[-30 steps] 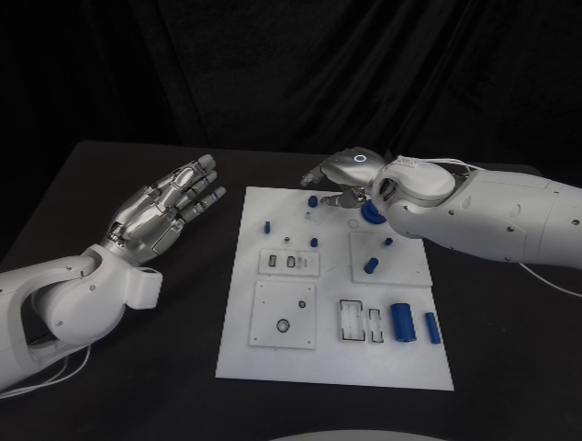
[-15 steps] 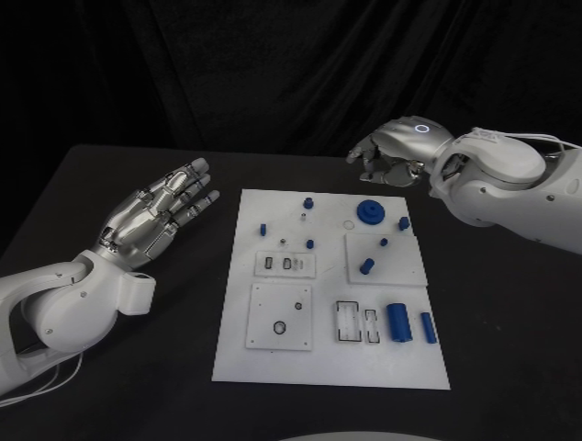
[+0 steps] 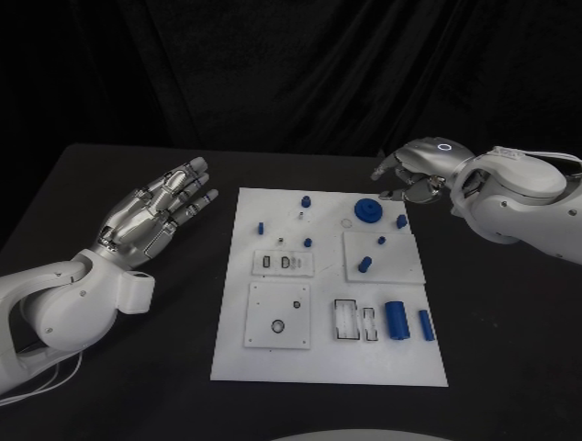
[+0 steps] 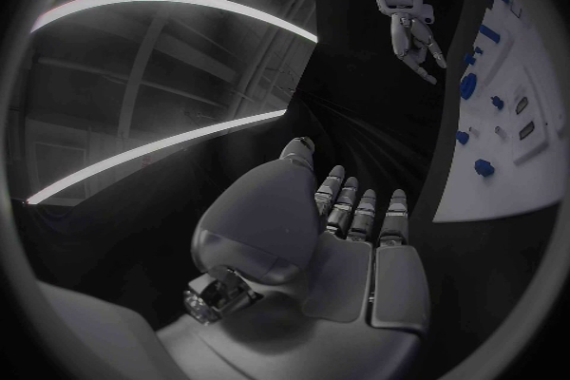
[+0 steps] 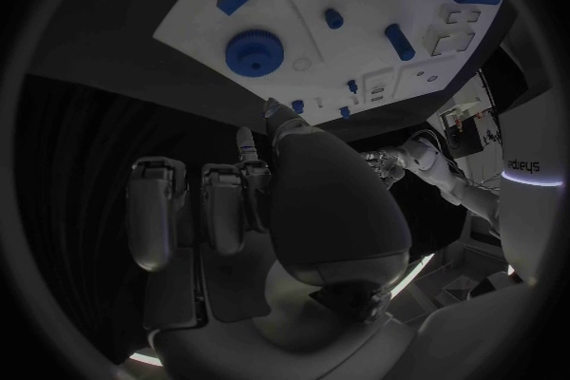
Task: Assemble the parts on the task board
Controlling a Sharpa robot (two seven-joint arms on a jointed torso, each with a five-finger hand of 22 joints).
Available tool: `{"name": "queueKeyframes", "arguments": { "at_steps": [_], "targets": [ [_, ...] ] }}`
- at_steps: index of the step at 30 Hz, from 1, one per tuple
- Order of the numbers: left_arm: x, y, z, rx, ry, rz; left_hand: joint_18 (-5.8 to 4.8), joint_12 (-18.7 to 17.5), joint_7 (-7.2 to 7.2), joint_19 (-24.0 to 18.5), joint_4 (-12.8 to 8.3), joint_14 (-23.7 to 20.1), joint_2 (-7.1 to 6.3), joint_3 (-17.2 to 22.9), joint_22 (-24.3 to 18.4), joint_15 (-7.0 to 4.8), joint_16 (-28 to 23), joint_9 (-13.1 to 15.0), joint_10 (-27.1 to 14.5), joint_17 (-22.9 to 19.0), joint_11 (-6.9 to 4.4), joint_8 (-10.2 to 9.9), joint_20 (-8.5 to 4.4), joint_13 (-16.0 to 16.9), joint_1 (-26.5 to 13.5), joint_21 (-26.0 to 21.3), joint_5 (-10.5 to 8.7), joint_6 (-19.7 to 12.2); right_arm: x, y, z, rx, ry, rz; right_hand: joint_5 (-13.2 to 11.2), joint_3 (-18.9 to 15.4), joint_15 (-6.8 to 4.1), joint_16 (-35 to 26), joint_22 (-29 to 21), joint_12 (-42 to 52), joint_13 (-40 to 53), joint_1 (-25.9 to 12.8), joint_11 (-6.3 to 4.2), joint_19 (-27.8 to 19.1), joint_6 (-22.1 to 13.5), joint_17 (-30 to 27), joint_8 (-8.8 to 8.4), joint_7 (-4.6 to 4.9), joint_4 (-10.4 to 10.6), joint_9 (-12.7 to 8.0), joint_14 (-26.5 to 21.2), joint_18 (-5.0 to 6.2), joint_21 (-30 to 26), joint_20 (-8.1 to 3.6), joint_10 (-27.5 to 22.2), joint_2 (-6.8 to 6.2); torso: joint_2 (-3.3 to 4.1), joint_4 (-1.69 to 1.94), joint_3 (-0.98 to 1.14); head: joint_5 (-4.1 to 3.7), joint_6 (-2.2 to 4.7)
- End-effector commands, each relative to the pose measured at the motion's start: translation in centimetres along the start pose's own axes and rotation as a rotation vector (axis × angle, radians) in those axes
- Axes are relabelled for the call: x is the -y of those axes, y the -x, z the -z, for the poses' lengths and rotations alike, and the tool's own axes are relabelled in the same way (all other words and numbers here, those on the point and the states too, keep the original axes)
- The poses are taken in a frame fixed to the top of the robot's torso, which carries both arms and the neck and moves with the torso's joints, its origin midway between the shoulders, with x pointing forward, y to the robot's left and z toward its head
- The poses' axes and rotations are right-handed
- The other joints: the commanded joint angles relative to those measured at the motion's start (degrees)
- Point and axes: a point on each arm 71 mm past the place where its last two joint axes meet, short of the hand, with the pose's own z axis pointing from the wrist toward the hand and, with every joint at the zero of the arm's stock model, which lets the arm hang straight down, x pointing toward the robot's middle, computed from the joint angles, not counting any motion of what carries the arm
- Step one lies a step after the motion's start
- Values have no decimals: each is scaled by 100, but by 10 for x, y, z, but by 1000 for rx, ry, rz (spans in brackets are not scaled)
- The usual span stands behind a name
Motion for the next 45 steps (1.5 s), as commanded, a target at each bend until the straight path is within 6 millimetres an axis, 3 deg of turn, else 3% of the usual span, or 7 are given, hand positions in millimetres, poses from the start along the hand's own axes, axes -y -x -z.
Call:
{"name": "queueKeyframes", "arguments": {
  "at_steps": [1,4,8,14,45],
  "targets": [
    [5,-1,-1,-12,-67,6,56,41,25,-10,-41,-12,6,8,1,10,8,7,15,2,48,-6,13,12,40,30,39,4,7,-8,1,-35,-81,-23,-55,-97,44,16,1277,129,1179,-158,-5,315,3,1505,-20,49,66,-11,617,-70,67,34,421,4,3,-4,4,5,-6],
    [5,-2,-1,-13,-66,6,56,41,25,-10,-41,-12,6,8,1,10,8,7,15,2,48,-6,13,12,40,30,39,4,8,-15,1,-55,-98,-24,-144,-185,68,16,1286,257,1505,-277,4,320,76,1505,8,74,112,-2,617,-70,70,61,913,40,8,12,10,-8,-11],
    [5,-1,-1,-13,-64,6,56,38,26,-5,-42,-10,8,10,3,12,9,7,15,2,50,-6,15,11,40,33,40,2,9,-22,-1,-70,-102,-25,-205,-275,70,16,1319,257,1505,-364,4,358,143,1505,24,82,134,6,617,-83,106,69,913,55,12,11,18,-27,-26],
    [4,-1,-2,-15,-62,7,55,40,29,0,-45,-9,10,12,5,17,9,7,17,3,51,-6,25,12,40,36,41,0,7,-29,-2,-79,-102,-29,-139,-378,55,16,1429,257,1505,-514,-8,502,184,1505,27,76,208,18,617,-136,258,56,913,19,7,-1,9,-6,-29],
    [3,-1,-3,-19,-55,9,56,33,33,-1,-47,-9,15,16,5,26,10,5,13,3,56,-9,36,11,38,35,43,-15,2,-46,-14,-120,-99,6,-18,-366,40,16,1434,257,1505,-345,-19,508,-186,1505,-38,69,26,201,617,-137,259,36,913,74,-1,-4,7,-4,-53]
  ]
}}
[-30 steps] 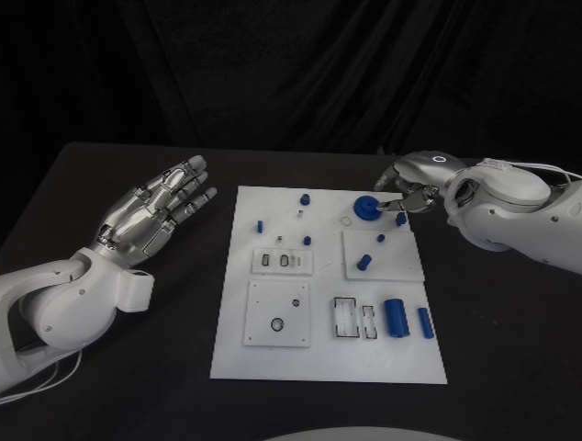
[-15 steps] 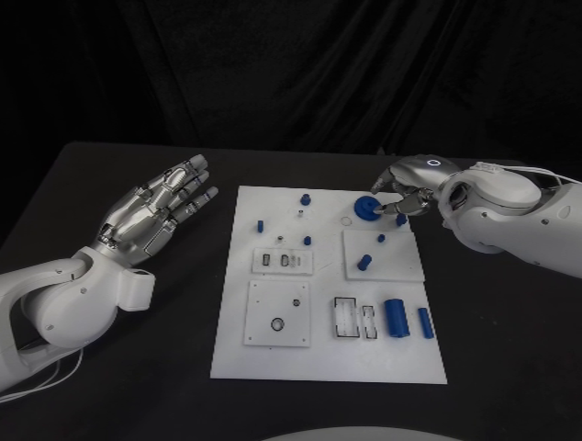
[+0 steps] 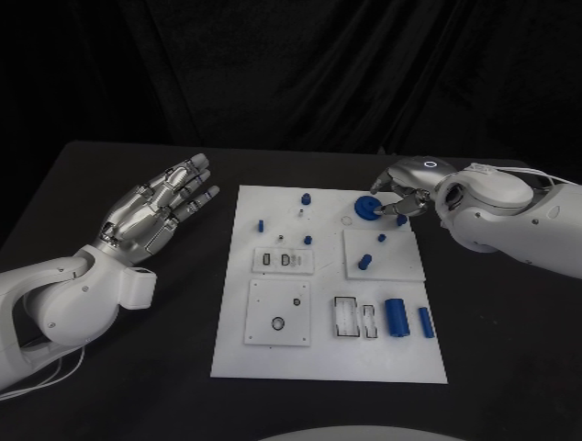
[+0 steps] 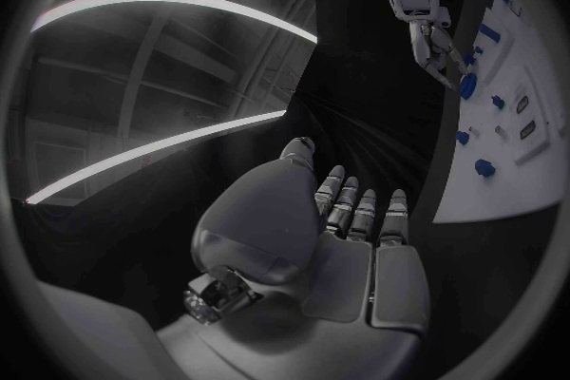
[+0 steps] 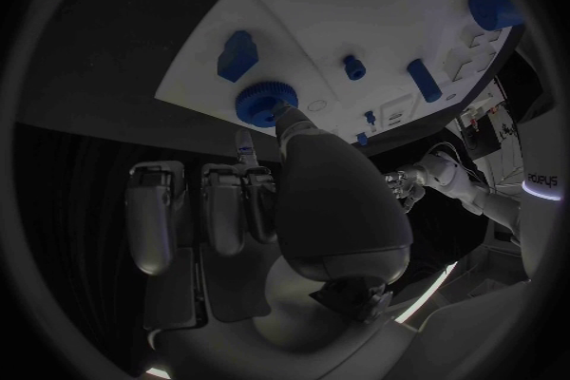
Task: Assemble the parts on the task board
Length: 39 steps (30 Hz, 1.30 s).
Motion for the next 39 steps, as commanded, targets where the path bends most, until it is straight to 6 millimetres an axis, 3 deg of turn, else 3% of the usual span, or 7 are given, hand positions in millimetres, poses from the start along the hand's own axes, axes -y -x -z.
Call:
{"name": "queueKeyframes", "arguments": {
  "at_steps": [1,15,17,19,23,30,39],
  "targets": [
    [4,-2,-1,-16,-56,9,56,10,34,-1,-32,-8,15,0,5,26,10,7,-7,3,36,-9,36,6,38,35,19,-15,0,-5,-1,-22,-10,12,23,-4,10,16,1436,14,1507,41,-10,508,-50,1507,-38,-5,-21,8,588,-49,-31,-5,625,-3,3,0,3,-11,-7],
    [4,-1,-1,-17,-49,11,56,2,33,1,-34,-7,19,2,6,36,11,6,-14,4,33,-11,45,4,37,37,19,-23,-9,-15,-7,-19,29,6,164,20,1,16,1436,14,1507,53,-26,506,187,1507,160,-30,-75,222,588,-48,-36,-9,625,116,3,-3,2,32,-37],
    [4,-1,0,-16,-48,10,56,2,33,1,-34,-7,19,2,6,36,11,6,-14,4,33,-11,45,4,37,37,19,-23,-10,-16,-7,-15,34,5,271,32,-8,16,1437,14,1507,62,-40,506,247,1507,200,-49,-89,263,588,-48,-37,-16,625,134,2,-5,5,28,-42],
    [4,0,0,-16,-47,9,56,2,33,1,-34,-7,19,2,6,36,11,6,-14,4,33,-11,45,4,37,37,19,-23,-10,-16,-7,-8,41,3,791,107,-37,16,1439,14,1507,97,-81,508,481,1507,340,-89,-124,392,588,-48,-35,-47,625,201,2,-6,5,28,-45],
    [4,0,-1,-15,-45,9,56,-3,35,2,-36,-9,28,8,6,45,10,4,-20,4,35,-14,55,3,35,37,20,-36,-11,-15,-7,11,53,-1,1302,209,-89,16,1443,14,1507,173,-145,511,801,1507,553,-163,-229,607,588,-49,-34,-100,625,218,4,3,4,28,-47],
    [4,2,0,-12,-43,7,56,-10,37,1,-38,-12,34,12,6,50,9,3,-26,3,37,-17,61,2,35,37,22,-47,-12,-12,-5,53,72,-9,1655,324,-134,16,1442,14,1507,232,-188,507,956,1507,717,-217,-368,881,588,-48,-41,-139,625,204,3,-3,-1,49,-30],
    [6,5,3,0,-43,0,56,-10,37,1,-38,-12,34,12,6,50,9,3,-26,3,37,-17,61,2,35,37,22,-47,-15,-4,7,105,86,-32,1742,346,-149,16,1456,14,1507,200,-200,527,1036,1507,790,-231,-387,997,588,-56,-18,-151,625,184,3,-5,2,49,-42]
  ]
}}
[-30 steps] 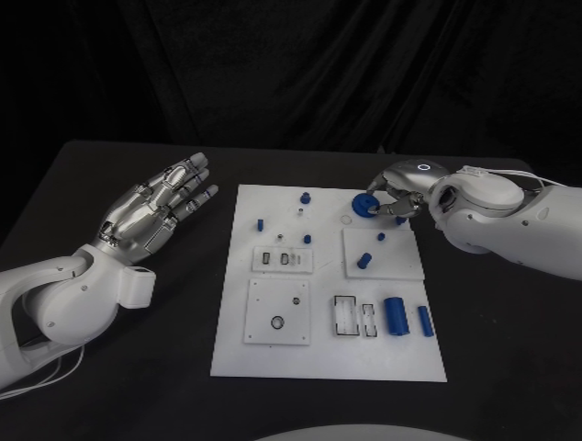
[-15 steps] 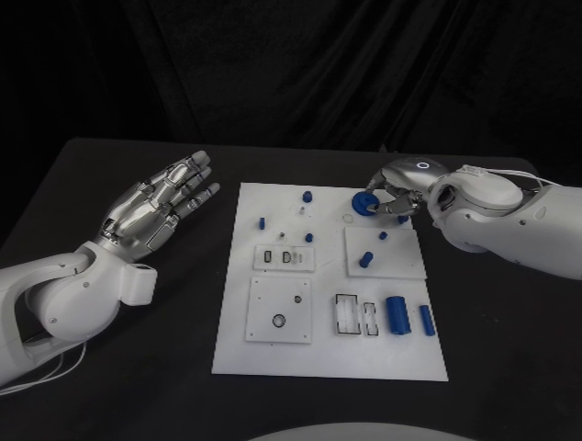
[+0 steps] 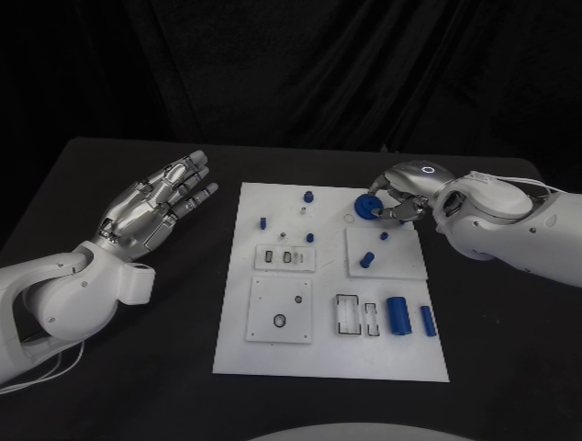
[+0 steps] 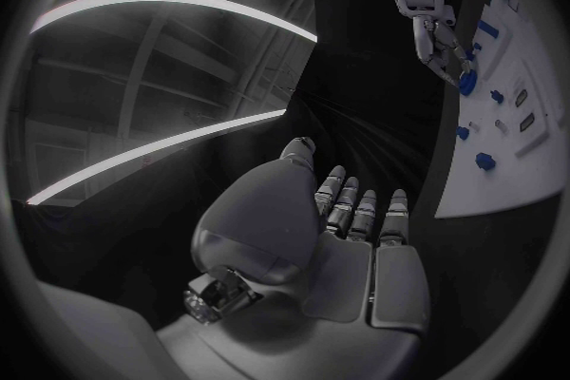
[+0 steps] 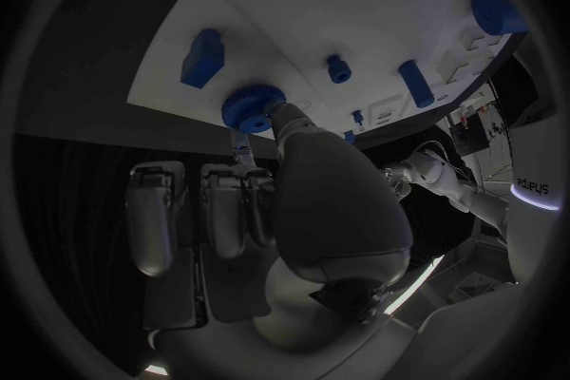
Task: Assemble the parts on the task board
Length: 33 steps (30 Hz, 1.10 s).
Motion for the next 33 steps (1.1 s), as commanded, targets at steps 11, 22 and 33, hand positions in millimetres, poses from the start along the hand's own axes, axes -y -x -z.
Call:
{"name": "queueKeyframes", "arguments": {
  "at_steps": [11,22,33],
  "targets": [
    [4,0,0,-1,-39,7,58,-9,19,3,-28,11,40,3,7,34,11,4,-6,4,20,-18,29,3,36,39,24,-28,-36,50,7,112,106,-14,62,32,-43,17,1463,15,1509,-58,-38,531,442,1508,390,-367,24,734,601,-64,23,-45,606,38,-6,0,-12,-13,24],
    [2,-2,-2,-7,-35,11,58,-9,19,3,-28,11,40,3,7,34,11,4,-6,4,20,-18,29,3,36,39,24,-28,-67,45,-14,36,179,-13,-59,61,-44,17,1456,15,1509,-92,-36,520,411,1508,373,-361,38,788,601,-59,8,-51,606,43,-8,10,-11,30,34],
    [1,-1,-3,-2,-29,16,59,-3,23,3,-34,15,39,5,7,41,13,4,-3,5,22,-17,36,5,34,39,24,-26,-78,28,-36,-11,180,28,-97,107,-18,17,1432,15,1509,-91,1,483,289,1508,291,-309,23,804,601,-44,-41,-36,606,33,6,8,-4,56,26]
  ]
}}
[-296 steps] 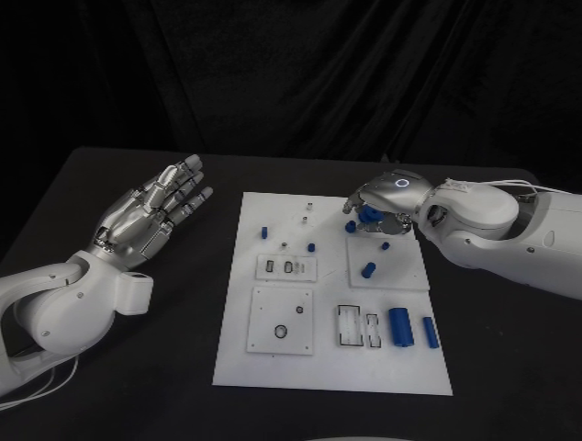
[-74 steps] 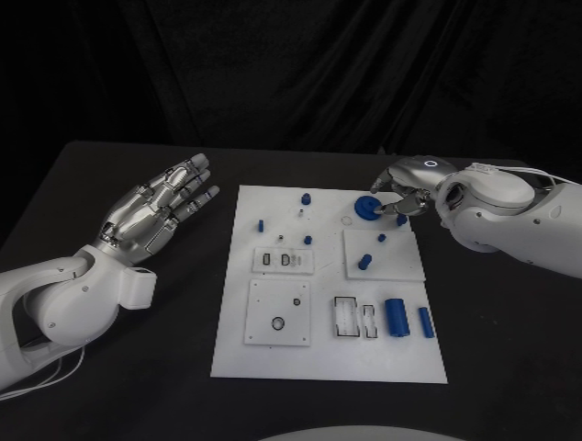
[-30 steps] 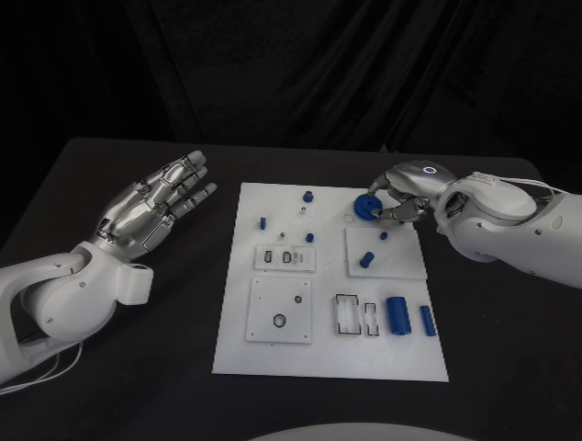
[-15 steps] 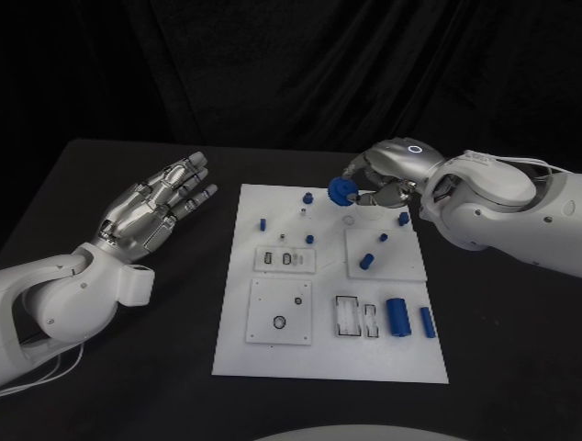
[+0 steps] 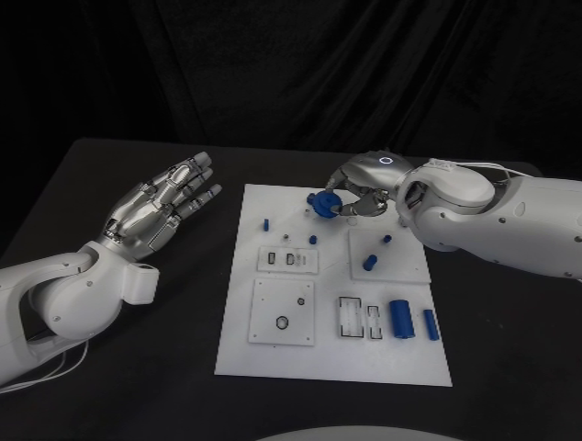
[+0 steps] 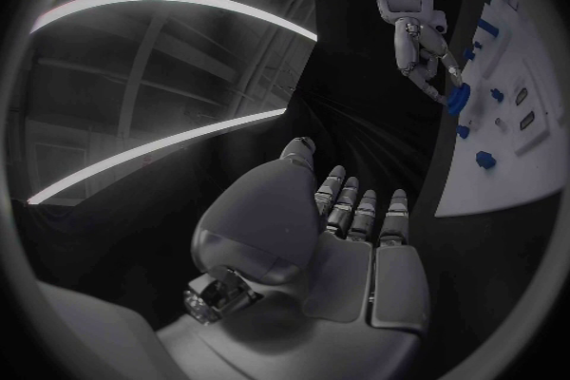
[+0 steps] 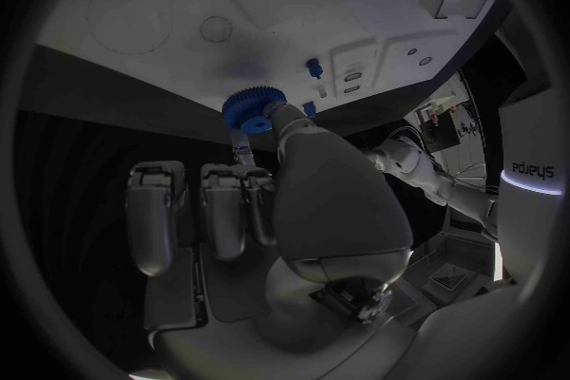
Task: Assemble the parts on the task board
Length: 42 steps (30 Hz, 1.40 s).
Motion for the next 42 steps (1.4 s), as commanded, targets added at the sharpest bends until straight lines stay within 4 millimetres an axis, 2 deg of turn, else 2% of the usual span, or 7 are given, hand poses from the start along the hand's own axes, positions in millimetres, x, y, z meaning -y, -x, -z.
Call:
{"name": "queueKeyframes", "arguments": {
  "at_steps": [1,9,22,27,34,38,42],
  "targets": [
    [2,-2,-1,-5,-27,15,59,-3,23,4,-34,15,39,5,7,41,13,5,-3,5,22,-17,37,5,34,39,24,-26,-1,-6,-4,-34,-2,34,-32,31,-13,17,1430,15,1509,-46,7,477,268,1509,274,-300,-3,806,600,-41,-49,-32,606,-8,5,3,4,-1,-25],
    [1,-1,-3,-6,-20,17,60,-7,25,-1,-35,13,38,5,6,43,12,5,-5,5,24,-16,39,5,33,36,23,-25,-10,-10,-16,-21,21,52,-55,39,-1,17,1429,15,1509,-56,21,475,233,1509,246,-284,-5,807,600,-41,-51,-23,606,-19,9,0,14,-19,-42],
    [0,-1,-4,-7,-17,17,60,-6,28,2,-37,14,38,6,7,47,13,5,-5,5,28,-16,43,5,31,38,23,-27,-20,-11,-24,-6,53,51,-69,50,5,17,1425,15,1509,-56,29,469,218,1509,231,-275,-9,809,600,-38,-60,-17,606,-18,-2,-4,9,-18,-54],
    [0,-1,-4,-8,-16,17,60,-9,31,2,-40,15,38,7,7,51,13,6,-7,5,31,-15,46,5,30,38,24,-25,-20,-13,-25,-30,39,56,-243,78,39,17,1400,15,1509,-111,71,428,28,1509,79,-236,2,784,600,-21,-116,20,606,-47,0,-4,8,-24,-55],
    [-1,-1,-5,-11,-12,18,60,-11,34,1,-41,11,38,8,6,53,12,5,-9,4,33,-17,49,4,30,37,24,-32,-16,-17,-27,-74,6,66,-608,121,141,17,1372,15,1509,-204,186,379,-499,1509,-325,-97,30,598,600,-1,-189,109,606,-126,-1,-6,6,-18,-68],
    [-1,-1,-5,-12,-10,19,60,-11,34,1,-41,11,38,8,6,53,12,5,-9,4,33,-17,49,4,30,37,24,-32,-17,-19,-27,-80,5,66,-673,152,161,17,1370,15,1509,-218,197,372,-870,1509,-517,-95,17,434,600,3,-204,139,606,-146,-1,-6,6,-19,-73],
    [-1,0,-5,-11,-9,18,60,-11,34,1,-41,11,38,8,6,53,12,5,-9,4,33,-17,49,4,30,37,24,-32,-18,-20,-28,-79,9,65,-739,152,149,17,1371,15,1509,-245,176,371,-999,1509,-519,-129,23,345,600,4,-208,137,606,-144,-1,-5,6,-17,-78]
  ]
}}
